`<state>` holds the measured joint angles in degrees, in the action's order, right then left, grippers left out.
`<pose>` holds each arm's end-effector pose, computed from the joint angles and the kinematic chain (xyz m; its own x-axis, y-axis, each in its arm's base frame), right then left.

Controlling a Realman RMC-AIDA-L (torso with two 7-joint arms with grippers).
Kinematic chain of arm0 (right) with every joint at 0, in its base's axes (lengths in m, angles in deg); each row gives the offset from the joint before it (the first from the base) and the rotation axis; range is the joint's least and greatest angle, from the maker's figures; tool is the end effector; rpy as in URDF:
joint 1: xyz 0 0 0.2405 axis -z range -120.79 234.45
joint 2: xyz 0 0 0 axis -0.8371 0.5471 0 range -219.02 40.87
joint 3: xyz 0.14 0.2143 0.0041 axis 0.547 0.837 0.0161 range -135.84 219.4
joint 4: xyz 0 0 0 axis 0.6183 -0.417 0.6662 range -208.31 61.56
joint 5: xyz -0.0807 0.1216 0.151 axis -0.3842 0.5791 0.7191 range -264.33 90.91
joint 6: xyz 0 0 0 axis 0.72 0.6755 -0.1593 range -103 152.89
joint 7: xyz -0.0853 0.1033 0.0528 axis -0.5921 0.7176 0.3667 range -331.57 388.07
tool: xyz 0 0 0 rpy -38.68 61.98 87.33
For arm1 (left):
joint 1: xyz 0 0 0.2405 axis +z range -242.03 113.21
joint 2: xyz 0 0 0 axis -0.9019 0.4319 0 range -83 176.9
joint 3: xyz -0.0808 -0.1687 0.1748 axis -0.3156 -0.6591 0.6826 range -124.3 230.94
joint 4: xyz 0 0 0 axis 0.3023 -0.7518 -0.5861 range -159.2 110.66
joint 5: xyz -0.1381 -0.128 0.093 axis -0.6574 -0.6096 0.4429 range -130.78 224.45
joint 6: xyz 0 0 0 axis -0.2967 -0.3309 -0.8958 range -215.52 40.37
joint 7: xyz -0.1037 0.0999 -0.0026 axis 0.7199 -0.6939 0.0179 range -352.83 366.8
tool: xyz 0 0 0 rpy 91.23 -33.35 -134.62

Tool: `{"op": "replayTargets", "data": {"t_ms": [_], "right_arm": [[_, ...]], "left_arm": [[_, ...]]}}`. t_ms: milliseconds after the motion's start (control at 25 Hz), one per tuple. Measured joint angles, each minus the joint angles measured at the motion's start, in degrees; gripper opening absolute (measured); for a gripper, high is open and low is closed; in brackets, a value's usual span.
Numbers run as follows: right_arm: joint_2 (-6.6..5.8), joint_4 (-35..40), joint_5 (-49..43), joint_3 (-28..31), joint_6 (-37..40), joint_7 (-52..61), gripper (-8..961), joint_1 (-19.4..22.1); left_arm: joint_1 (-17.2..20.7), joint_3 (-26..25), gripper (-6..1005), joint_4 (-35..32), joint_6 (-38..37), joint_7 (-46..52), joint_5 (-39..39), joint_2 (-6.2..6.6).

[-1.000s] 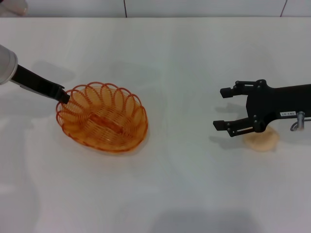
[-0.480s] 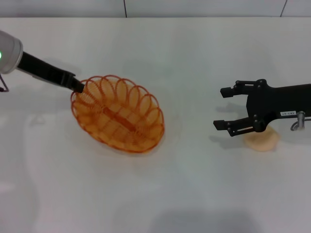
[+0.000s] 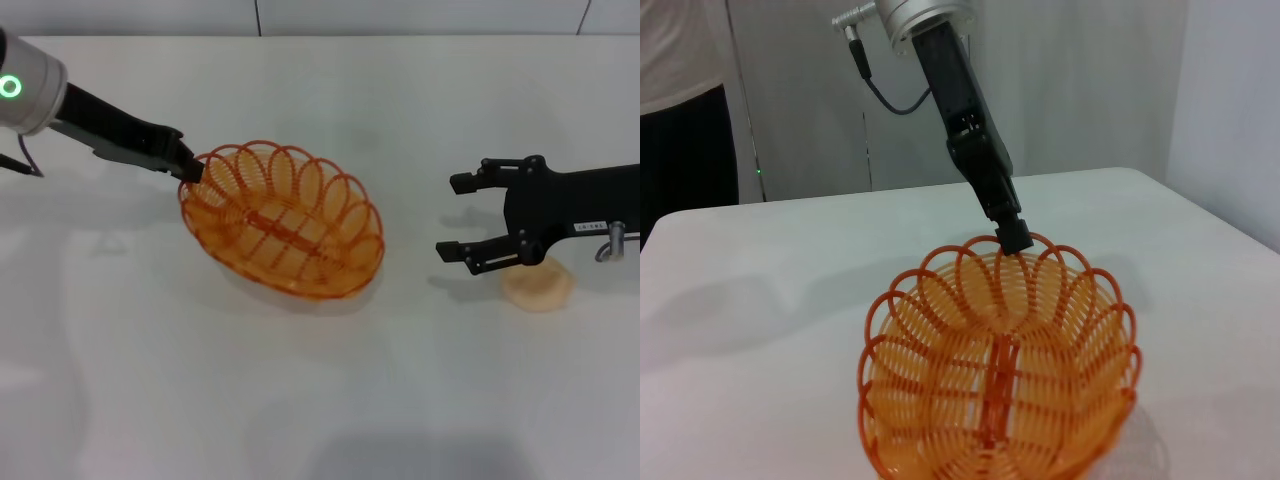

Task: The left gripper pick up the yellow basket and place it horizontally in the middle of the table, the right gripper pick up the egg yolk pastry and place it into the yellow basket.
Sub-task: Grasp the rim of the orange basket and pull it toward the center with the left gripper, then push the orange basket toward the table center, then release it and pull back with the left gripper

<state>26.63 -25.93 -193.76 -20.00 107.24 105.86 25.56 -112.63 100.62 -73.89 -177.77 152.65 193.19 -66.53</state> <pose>0.2226 0.3557 0.0004 0.9476 -0.0818 -0.3088 -0.1539 -0.9639 -0.2172 -0.2091 0.4057 0.0452 0.4531 0.8879 0.0797 0.8694 -0.4203 -0.2599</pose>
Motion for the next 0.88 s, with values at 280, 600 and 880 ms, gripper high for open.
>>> {"op": "replayTargets", "data": {"t_ms": [280, 600, 880], "right_arm": [[-0.05, 0.1, 0.0, -0.5, 0.0, -0.8, 884, -0.6], [0.0, 0.6, 0.0, -1.1, 0.2, -1.6, 884, -1.1], [-0.02, 0.7, 0.0, -2.0, 0.3, -2.1, 884, -1.3]], "left_arm": [[-1.3, 0.1, 52, 2.5, 0.5, 10.8, 0.5, -0.19], [-1.5, -0.2, 53, 6.9, 3.1, 17.9, -1.2, -1.78], [-1.6, -0.2, 54, 9.7, 4.8, 19.4, -2.4, -3.14]]}}
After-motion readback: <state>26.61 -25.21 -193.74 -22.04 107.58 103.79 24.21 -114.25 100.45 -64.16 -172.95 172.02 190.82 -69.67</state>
